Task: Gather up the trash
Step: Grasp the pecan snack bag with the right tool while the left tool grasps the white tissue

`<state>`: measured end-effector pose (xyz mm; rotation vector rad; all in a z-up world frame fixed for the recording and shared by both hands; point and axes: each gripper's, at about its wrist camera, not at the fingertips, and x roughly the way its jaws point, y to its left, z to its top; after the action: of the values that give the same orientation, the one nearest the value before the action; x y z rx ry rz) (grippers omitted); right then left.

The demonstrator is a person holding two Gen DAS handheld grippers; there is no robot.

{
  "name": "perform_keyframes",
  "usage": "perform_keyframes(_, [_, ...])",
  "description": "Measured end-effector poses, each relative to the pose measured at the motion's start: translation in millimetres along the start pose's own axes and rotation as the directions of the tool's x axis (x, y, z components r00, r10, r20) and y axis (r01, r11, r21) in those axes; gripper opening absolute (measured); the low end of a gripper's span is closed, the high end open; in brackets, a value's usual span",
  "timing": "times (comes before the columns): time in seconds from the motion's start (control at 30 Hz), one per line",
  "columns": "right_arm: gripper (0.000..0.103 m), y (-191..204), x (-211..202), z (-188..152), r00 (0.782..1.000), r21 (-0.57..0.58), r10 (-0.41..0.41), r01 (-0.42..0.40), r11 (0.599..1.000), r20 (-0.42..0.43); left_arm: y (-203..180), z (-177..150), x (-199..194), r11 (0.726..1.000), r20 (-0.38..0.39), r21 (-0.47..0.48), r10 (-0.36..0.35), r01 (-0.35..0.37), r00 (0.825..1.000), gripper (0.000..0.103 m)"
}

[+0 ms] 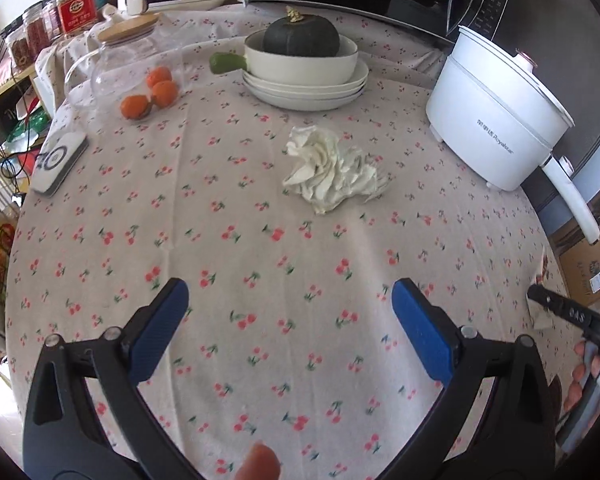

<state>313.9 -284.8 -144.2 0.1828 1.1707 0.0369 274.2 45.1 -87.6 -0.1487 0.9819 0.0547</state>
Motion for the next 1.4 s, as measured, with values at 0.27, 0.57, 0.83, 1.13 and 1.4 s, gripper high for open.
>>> perform_keyframes(0.27, [0.036,-12,-22,-8,0.998,-0.021,0.056,-0.055,0.998,0.025,-19,44,59,0.999,0.038,-0.045,0.009,-0.008,0.999,0.085])
perform_keyframes(0.57, [0.036,-6,-31,-13,0.997,-0.057,0.07,-0.068,0.996,0.033,-21,57,95,0.999,-0.023,-0.041,-0.019,0.018,1.0,0.026])
perform_keyframes(0.83, [0.036,6,-42,-23,0.999,-0.085,0.041,-0.039,0.996,0.023,-10,32,72,0.996,-0.062,-0.028,-0.09,0.089,0.994,0.002])
perform_keyframes(1.13, [0.036,5,-75,-48,0.999,-0.079,0.029,-0.027,0.997,0.029,16,1,24,0.991,-0.069,0.006,-0.136,0.137,0.988,0.001])
perform_keyframes(1.4, [0.036,0,-86,-60,0.999,-0.067,0.035,-0.033,0.997,0.026,28,36,23,0.995,0.04,-0.023,-0.1,0.101,0.994,0.084])
